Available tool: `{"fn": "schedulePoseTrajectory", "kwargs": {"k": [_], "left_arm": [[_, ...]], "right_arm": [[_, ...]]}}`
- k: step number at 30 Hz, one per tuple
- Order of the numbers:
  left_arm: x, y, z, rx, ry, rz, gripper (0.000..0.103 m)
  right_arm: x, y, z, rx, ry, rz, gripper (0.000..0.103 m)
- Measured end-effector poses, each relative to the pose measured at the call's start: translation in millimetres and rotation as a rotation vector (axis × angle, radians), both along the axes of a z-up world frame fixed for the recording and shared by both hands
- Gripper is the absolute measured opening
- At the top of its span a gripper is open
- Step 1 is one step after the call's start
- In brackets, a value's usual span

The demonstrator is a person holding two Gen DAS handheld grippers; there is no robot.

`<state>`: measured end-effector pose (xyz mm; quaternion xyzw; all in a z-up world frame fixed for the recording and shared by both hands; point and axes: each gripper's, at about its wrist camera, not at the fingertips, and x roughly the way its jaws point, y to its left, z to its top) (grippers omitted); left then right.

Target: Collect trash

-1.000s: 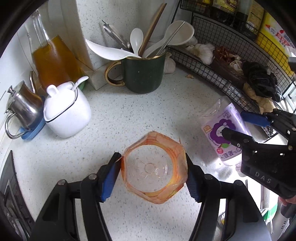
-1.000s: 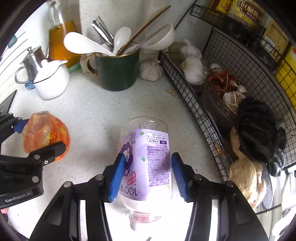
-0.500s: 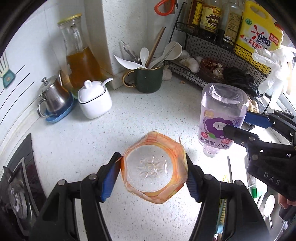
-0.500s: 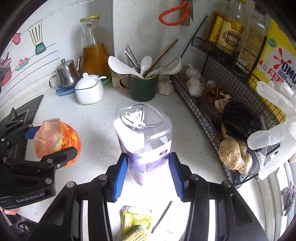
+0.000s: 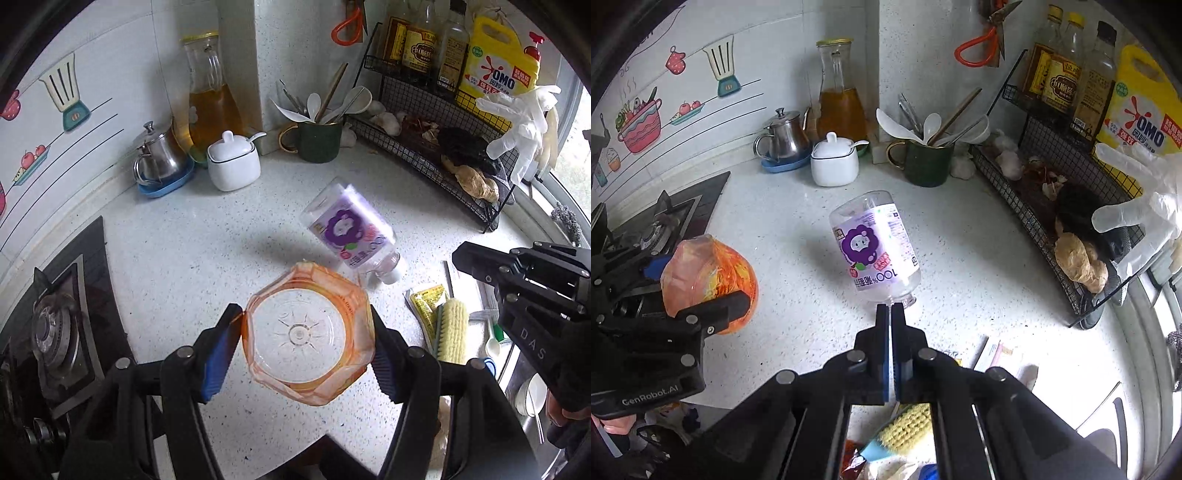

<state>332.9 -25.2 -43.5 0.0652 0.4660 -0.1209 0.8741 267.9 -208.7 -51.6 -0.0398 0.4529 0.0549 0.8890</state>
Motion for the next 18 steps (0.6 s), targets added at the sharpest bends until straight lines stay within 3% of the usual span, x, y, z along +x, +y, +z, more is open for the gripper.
{"fn": "schedulePoseTrajectory", "kwargs": {"k": [11, 12, 15, 16, 18], "left_arm": [[-9.4, 32.4, 2.6, -0.022, -0.003, 0.068, 0.063], [-7.6, 35.3, 2.2, -0.024, -0.003, 0.076, 0.063], [-0.9, 42.6, 0.9, -0.016, -0.006, 0.101, 0.063], [1.2, 45.3, 1.0, -0.012, -0.009, 0.111, 0.063], [5.6, 52.2, 0.9, -0.011, -0.009, 0.133, 0.063]], "right_arm": [[7.1, 26.9, -1.6, 0.026, 0.02, 0.024, 0.003], [10.2, 28.7, -2.4, 0.03, 0.022, 0.032, 0.009], [19.7, 33.7, -3.8, 0.027, 0.009, 0.054, 0.043], [23.4, 35.8, -4.1, 0.025, 0.004, 0.062, 0.049], [31.4, 40.2, -4.8, 0.017, 0.006, 0.085, 0.052]]}}
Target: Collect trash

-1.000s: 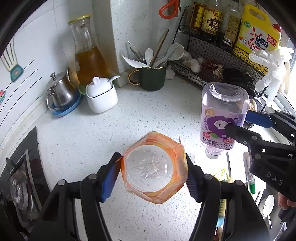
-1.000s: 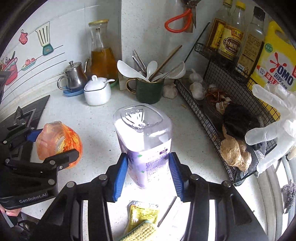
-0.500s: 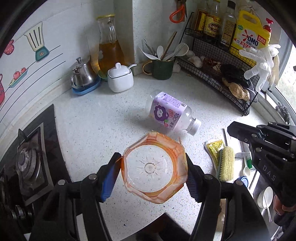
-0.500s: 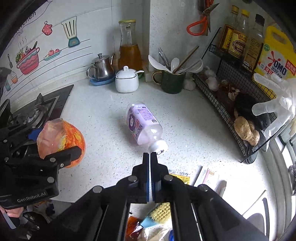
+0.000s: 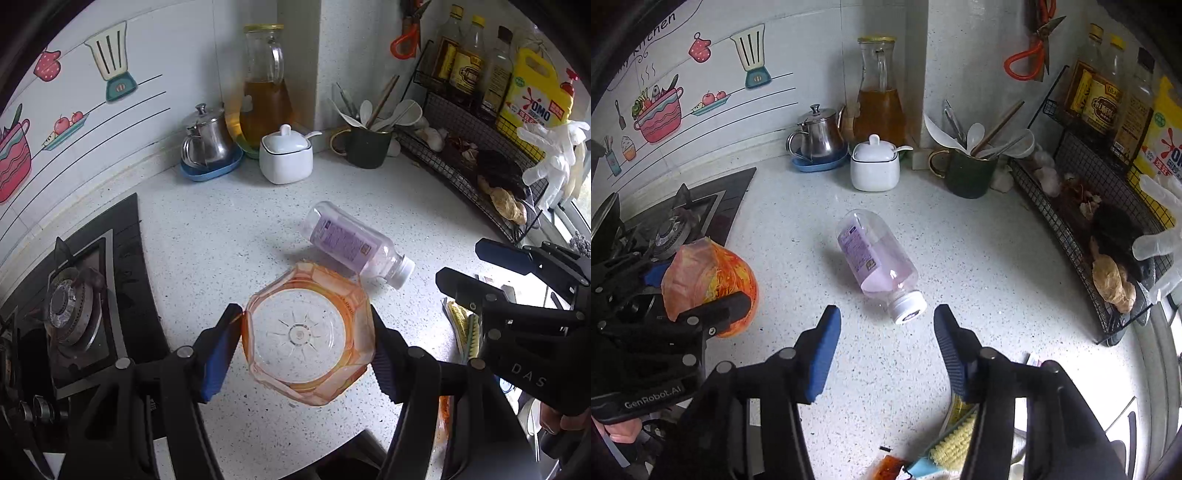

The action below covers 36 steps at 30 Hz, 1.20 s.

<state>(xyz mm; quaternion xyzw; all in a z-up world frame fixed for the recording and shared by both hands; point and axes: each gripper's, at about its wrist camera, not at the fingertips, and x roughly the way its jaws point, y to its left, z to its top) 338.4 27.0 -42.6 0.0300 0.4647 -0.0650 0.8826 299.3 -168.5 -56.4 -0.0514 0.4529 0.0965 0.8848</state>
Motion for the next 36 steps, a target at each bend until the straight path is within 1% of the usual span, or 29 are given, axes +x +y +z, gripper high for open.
{"fn": "schedulePoseTrajectory", "kwargs": {"k": [2, 3, 4, 6, 11, 16, 20, 23, 26, 29, 32, 33, 34, 36], "left_arm": [[5.6, 5.0, -1.1, 0.002, 0.002, 0.021, 0.063], [8.3, 7.8, -2.2, 0.006, 0.004, 0.033, 0.063], [11.9, 10.6, -3.7, 0.013, 0.006, 0.047, 0.062], [18.1, 15.9, -7.7, 0.022, 0.012, 0.069, 0.062], [28.2, 29.3, -20.6, 0.047, 0.032, 0.111, 0.062], [35.9, 43.9, -41.6, 0.059, 0.068, 0.148, 0.062], [42.7, 52.2, -62.5, 0.065, 0.093, 0.168, 0.062], [51.0, 54.7, -80.7, 0.074, 0.109, 0.182, 0.062], [58.9, 57.7, -94.4, 0.071, 0.117, 0.2, 0.062], [67.4, 60.7, -101.8, 0.059, 0.114, 0.205, 0.062], [74.4, 59.8, -101.5, 0.074, 0.092, 0.198, 0.062], [76.4, 59.8, -101.2, 0.078, 0.089, 0.201, 0.062], [77.8, 59.7, -100.8, 0.077, 0.09, 0.201, 0.062], [76.6, 58.5, -99.0, 0.069, 0.093, 0.198, 0.062]], "right_arm": [[8.3, 4.0, -0.9, -0.002, 0.001, 0.024, 0.062], [12.3, 6.0, -1.7, -0.006, -0.001, 0.033, 0.073], [17.3, 7.9, -3.1, -0.017, -0.003, 0.036, 0.081], [26.2, 11.7, -7.6, -0.026, 0.002, 0.054, 0.086], [43.9, 23.6, -24.2, -0.028, 0.043, 0.114, 0.089], [55.6, 36.2, -46.7, -0.032, 0.086, 0.16, 0.095], [65.9, 43.5, -69.5, -0.033, 0.124, 0.193, 0.095], [75.5, 50.3, -88.2, -0.056, 0.146, 0.207, 0.095], [86.9, 54.4, -99.9, -0.064, 0.164, 0.227, 0.095], [95.3, 56.1, -106.5, -0.072, 0.165, 0.249, 0.095], [100.7, 54.3, -113.5, -0.043, 0.191, 0.265, 0.095], [101.0, 53.7, -115.2, -0.032, 0.2, 0.264, 0.089], [100.7, 53.2, -116.6, -0.036, 0.203, 0.258, 0.076], [97.5, 52.4, -115.1, -0.027, 0.206, 0.252, 0.073]]}}
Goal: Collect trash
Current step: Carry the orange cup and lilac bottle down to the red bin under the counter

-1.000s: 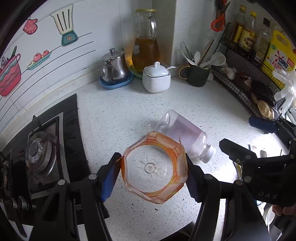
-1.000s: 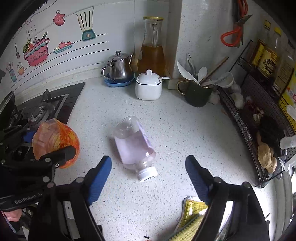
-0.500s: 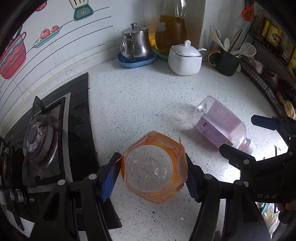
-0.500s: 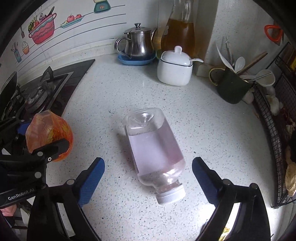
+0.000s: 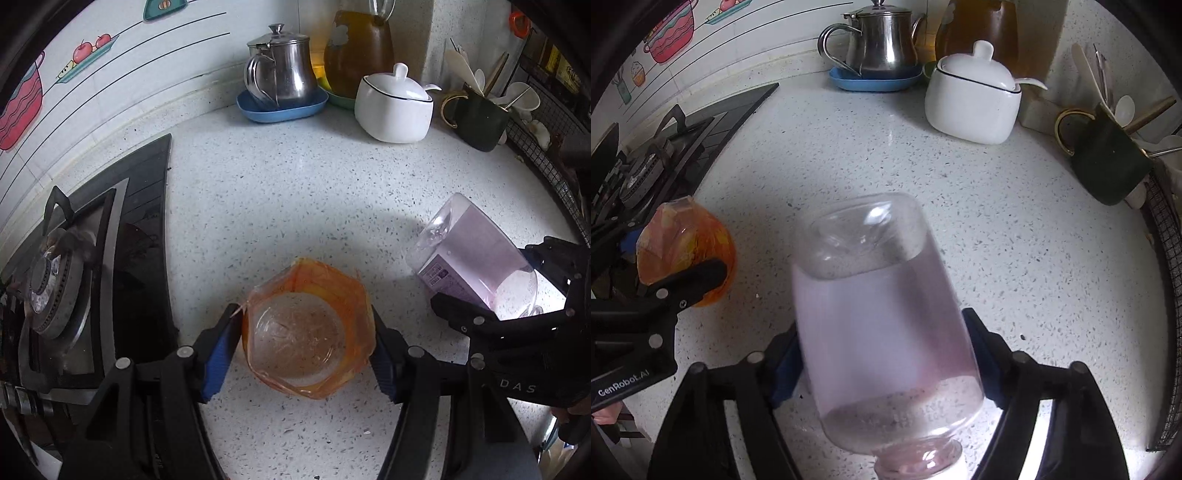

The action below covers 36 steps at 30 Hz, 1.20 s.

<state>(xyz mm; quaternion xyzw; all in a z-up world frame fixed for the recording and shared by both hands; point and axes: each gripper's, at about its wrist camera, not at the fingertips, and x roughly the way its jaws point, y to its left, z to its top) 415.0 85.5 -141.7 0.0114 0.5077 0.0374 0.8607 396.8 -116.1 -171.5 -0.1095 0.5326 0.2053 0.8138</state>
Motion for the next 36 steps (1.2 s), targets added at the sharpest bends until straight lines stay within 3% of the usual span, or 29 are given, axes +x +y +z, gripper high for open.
{"fn": "schedulePoseTrajectory", "kwargs": {"k": [9, 20, 30, 36], "left_arm": [[-25.9, -6.2, 14.0, -0.029, 0.001, -0.062, 0.062], [-91.4, -7.4, 53.3, -0.094, -0.018, -0.2, 0.062], [-176.6, 3.3, 68.7, -0.079, -0.035, -0.331, 0.062], [-226.0, 8.5, 54.7, -0.088, 0.007, -0.388, 0.062]], "right_arm": [[-39.6, -10.7, 28.9, 0.013, -0.014, -0.068, 0.071], [-129.7, -11.0, 85.3, -0.002, -0.076, -0.227, 0.071], [-224.1, 14.6, 95.4, 0.001, -0.073, -0.381, 0.071], [-278.6, 23.5, 90.0, 0.005, -0.065, -0.465, 0.071]]}}
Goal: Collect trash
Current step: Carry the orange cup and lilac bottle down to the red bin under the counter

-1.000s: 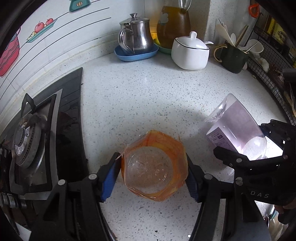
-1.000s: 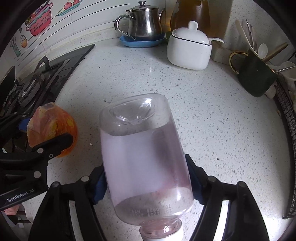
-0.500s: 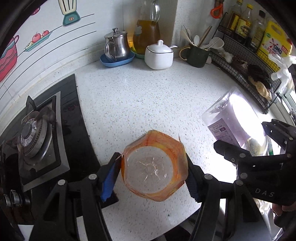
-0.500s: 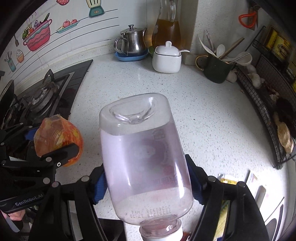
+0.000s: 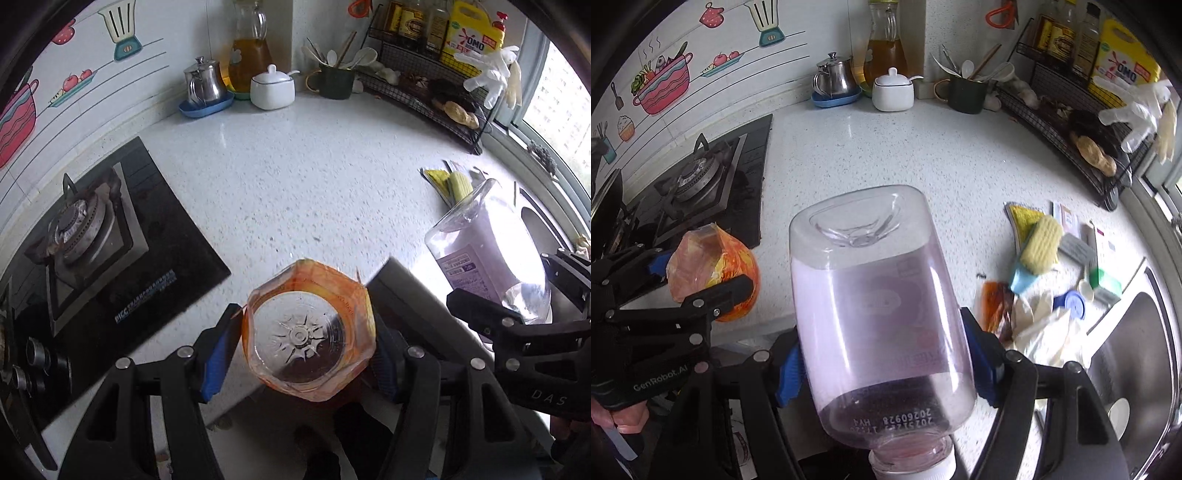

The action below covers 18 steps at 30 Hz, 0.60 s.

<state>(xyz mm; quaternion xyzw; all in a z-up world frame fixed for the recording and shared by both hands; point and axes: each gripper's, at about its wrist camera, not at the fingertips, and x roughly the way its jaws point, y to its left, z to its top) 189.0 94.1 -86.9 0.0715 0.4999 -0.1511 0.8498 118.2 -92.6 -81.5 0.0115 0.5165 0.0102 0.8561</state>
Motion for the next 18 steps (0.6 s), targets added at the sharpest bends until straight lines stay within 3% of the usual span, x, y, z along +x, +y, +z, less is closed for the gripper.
{"fn": "schedulePoseTrajectory", "kwargs": {"k": [7, 11, 18], "left_arm": [[-49.0, 0.2, -31.9, 0.025, 0.037, -0.06, 0.062], [-65.1, -1.0, -66.4, 0.015, 0.112, -0.08, 0.062], [-81.3, -4.7, -135.7, 0.051, 0.168, -0.097, 0.062]], "right_arm": [[-50.4, 7.1, -34.4, 0.049, 0.036, -0.07, 0.071], [-74.3, 10.1, -62.5, 0.073, 0.08, -0.103, 0.071], [-93.8, 12.0, -131.4, 0.085, 0.154, -0.134, 0.071]]}}
